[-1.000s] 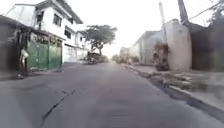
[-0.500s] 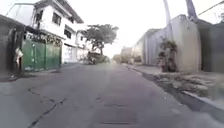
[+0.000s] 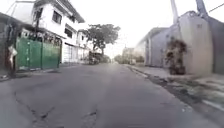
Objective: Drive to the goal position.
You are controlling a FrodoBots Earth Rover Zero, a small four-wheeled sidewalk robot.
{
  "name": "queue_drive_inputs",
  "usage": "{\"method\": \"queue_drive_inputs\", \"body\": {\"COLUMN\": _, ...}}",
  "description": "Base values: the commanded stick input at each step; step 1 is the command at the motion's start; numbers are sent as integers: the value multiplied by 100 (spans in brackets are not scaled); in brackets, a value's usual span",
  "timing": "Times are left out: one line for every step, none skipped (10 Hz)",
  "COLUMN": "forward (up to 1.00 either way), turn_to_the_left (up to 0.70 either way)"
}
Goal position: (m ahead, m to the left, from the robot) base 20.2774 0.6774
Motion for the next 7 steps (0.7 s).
{"method": "queue_drive_inputs", "body": {"forward": 100, "turn_to_the_left": 0}}
{"method": "queue_drive_inputs", "body": {"forward": 100, "turn_to_the_left": 0}}
{"method": "queue_drive_inputs", "body": {"forward": 100, "turn_to_the_left": 0}}
{"method": "queue_drive_inputs", "body": {"forward": 100, "turn_to_the_left": 0}}
{"method": "queue_drive_inputs", "body": {"forward": 100, "turn_to_the_left": -10}}
{"method": "queue_drive_inputs", "body": {"forward": 100, "turn_to_the_left": -33}}
{"method": "queue_drive_inputs", "body": {"forward": 100, "turn_to_the_left": -40}}
